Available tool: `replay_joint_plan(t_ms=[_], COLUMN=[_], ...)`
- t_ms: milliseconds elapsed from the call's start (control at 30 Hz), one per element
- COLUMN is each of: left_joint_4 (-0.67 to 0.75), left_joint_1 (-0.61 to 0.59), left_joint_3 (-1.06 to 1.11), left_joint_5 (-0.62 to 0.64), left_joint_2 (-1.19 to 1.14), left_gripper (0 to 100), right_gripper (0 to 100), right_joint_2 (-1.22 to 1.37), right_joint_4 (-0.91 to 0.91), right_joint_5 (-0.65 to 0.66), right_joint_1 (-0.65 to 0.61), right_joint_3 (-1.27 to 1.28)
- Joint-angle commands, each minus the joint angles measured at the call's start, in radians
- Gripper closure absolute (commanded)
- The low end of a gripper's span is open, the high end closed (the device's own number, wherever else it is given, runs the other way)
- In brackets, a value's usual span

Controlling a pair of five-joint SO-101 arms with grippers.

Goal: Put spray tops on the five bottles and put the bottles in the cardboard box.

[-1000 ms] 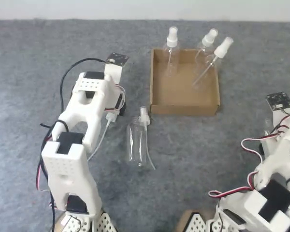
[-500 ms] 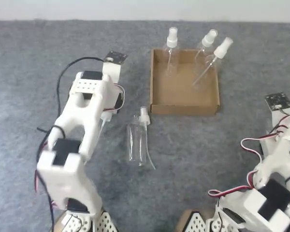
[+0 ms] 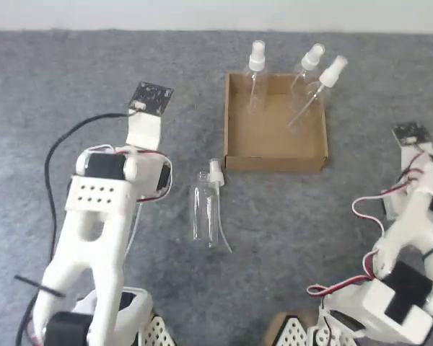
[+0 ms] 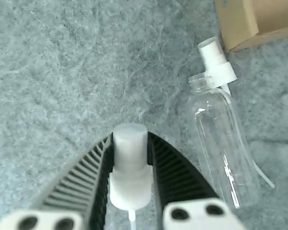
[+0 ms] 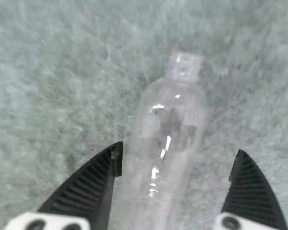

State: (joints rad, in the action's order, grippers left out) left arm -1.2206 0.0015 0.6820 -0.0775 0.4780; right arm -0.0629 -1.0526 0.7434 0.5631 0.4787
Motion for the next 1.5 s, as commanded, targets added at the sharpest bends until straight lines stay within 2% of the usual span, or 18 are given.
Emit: replay_joint_plan(t_ms=[0,200,367,600,833,933,1033,1200,1333,1467], left_joint_4=[0.072,0.123,0.126,0.127,0.127,0.127,0.127,0.133,0.17,0.172], left_joint_1=[-0.003,-0.003,-0.003,0.003,0.0,-0.002,-0.002,-0.002,-0.002,0.0], left_joint_3=[0.05,0.111,0.111,0.111,0.111,0.111,0.111,0.124,0.153,0.156], left_joint_5=[0.012,0.012,0.012,0.012,0.012,0.012,0.012,0.012,0.011,0.011], left_joint_2=[0.054,0.06,0.054,0.054,0.054,0.054,0.054,0.054,0.054,0.054], left_gripper=[99,99,99,99,99,99,99,99,99,99], right_gripper=[70.1,70.2,70.2,70.2,70.2,70.2,70.2,70.4,76.5,77.5], right_joint_2=[0.025,0.225,0.338,0.272,0.082,0.05,0.056,0.053,0.054,0.056], right_joint_4=[-0.13,-0.251,-0.289,-0.318,-0.452,-0.479,-0.47,-0.306,-0.186,-0.122], right_joint_5=[-0.014,-0.043,-0.057,-0.106,-0.13,-0.181,-0.213,-0.247,-0.259,-0.255], right_joint_1=[-0.024,-0.039,-0.048,-0.054,-0.179,-0.219,-0.24,-0.237,-0.214,-0.205], right_joint_3=[-0.236,-0.459,-0.508,-0.512,-0.506,-0.486,-0.433,-0.245,-0.153,-0.124])
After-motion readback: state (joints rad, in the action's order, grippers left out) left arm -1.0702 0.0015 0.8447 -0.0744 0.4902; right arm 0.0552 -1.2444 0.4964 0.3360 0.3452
